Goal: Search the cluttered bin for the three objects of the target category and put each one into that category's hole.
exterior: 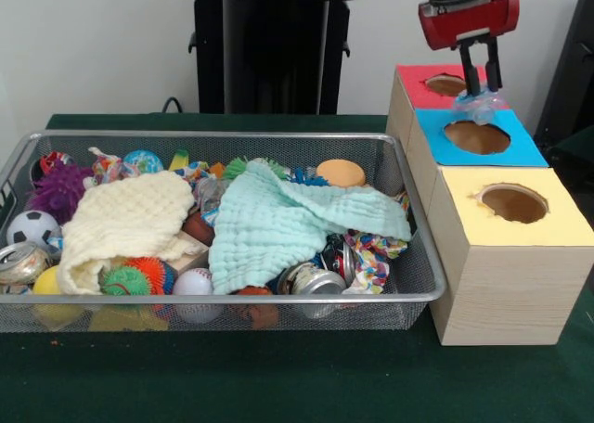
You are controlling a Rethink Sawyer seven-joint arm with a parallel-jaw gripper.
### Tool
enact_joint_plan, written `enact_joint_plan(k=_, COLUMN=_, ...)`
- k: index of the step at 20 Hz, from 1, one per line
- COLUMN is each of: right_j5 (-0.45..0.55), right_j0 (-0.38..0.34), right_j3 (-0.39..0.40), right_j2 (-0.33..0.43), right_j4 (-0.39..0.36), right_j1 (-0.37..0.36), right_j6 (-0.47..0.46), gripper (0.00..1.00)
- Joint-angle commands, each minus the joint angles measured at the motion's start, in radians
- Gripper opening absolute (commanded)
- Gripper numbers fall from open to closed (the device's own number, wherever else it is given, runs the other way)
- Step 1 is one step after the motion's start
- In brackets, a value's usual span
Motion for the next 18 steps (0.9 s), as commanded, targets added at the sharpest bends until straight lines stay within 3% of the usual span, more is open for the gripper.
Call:
enact_joint_plan(k=1, right_j5=-0.004, right_j0=-0.004, right_j3=-0.095, right_j2=-0.043, right_j4=-0.025, right_j1=0.027, right_j6=0.143, gripper=0.00)
enact_joint_plan(k=8, right_j5=0.070, right_j0=0.004, right_j3=-0.121, right_j2=-0.058, right_j4=-0.009, right_j1=-0.008, right_j6=0.140, gripper=0.00)
enact_joint_plan(k=18, right_j5=0.044, right_j0=0.010, right_j3=-0.145, right_j2=-0.066, right_j4=-0.019, right_j1=0.025, right_j6=0.131, gripper=0.00)
